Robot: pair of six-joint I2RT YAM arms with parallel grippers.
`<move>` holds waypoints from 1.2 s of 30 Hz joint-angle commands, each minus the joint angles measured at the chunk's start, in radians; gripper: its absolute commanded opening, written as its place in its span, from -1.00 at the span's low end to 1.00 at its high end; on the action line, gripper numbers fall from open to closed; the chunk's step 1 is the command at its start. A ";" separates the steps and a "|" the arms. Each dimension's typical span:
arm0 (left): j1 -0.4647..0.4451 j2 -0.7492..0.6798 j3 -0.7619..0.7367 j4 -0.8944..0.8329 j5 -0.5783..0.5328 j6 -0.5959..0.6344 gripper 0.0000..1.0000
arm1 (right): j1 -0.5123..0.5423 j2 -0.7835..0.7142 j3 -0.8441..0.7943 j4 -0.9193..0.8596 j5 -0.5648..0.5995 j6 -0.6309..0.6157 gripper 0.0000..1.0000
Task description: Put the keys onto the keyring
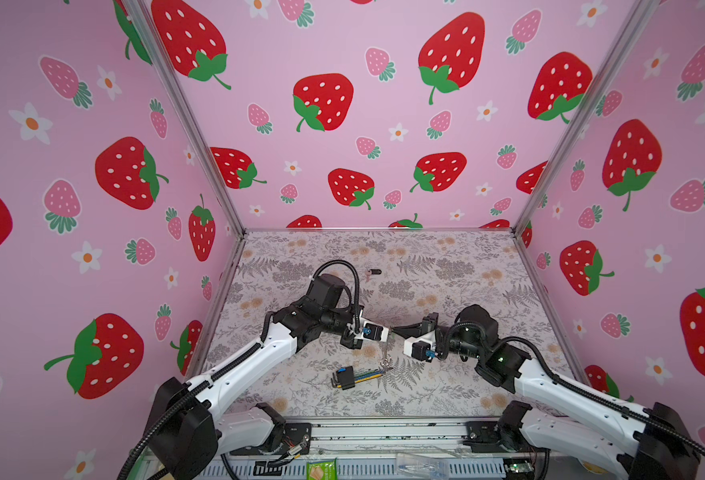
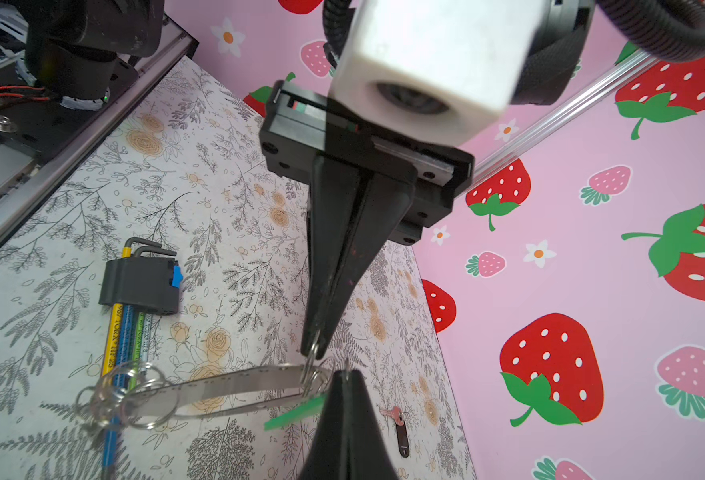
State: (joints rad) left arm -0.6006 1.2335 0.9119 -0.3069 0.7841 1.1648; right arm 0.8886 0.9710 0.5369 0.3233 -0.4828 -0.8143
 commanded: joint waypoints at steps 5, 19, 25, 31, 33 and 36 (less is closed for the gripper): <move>-0.005 0.015 0.057 -0.037 0.058 0.031 -1.00 | 0.019 0.008 0.018 -0.044 -0.015 -0.056 -1.00; -0.005 0.032 0.073 -0.069 0.067 0.033 -1.00 | 0.030 0.003 0.020 -0.035 -0.002 -0.071 -1.00; -0.005 0.037 0.079 -0.081 0.064 0.032 -1.00 | 0.031 -0.004 0.017 -0.029 0.000 -0.068 -1.00; -0.005 0.043 0.087 -0.088 0.063 0.024 -1.00 | 0.033 -0.006 0.013 -0.037 -0.006 -0.072 -1.00; -0.005 0.050 0.097 -0.106 0.064 0.024 -1.00 | 0.034 -0.010 0.011 -0.035 -0.005 -0.071 -1.00; -0.005 0.056 0.104 -0.117 0.069 0.024 -1.00 | 0.034 -0.014 0.011 -0.033 -0.005 -0.074 -1.00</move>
State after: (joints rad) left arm -0.6006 1.2839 0.9661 -0.3943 0.8097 1.1778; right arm 0.9154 0.9745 0.5373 0.2901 -0.4740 -0.8661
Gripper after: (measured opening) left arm 0.050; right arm 0.046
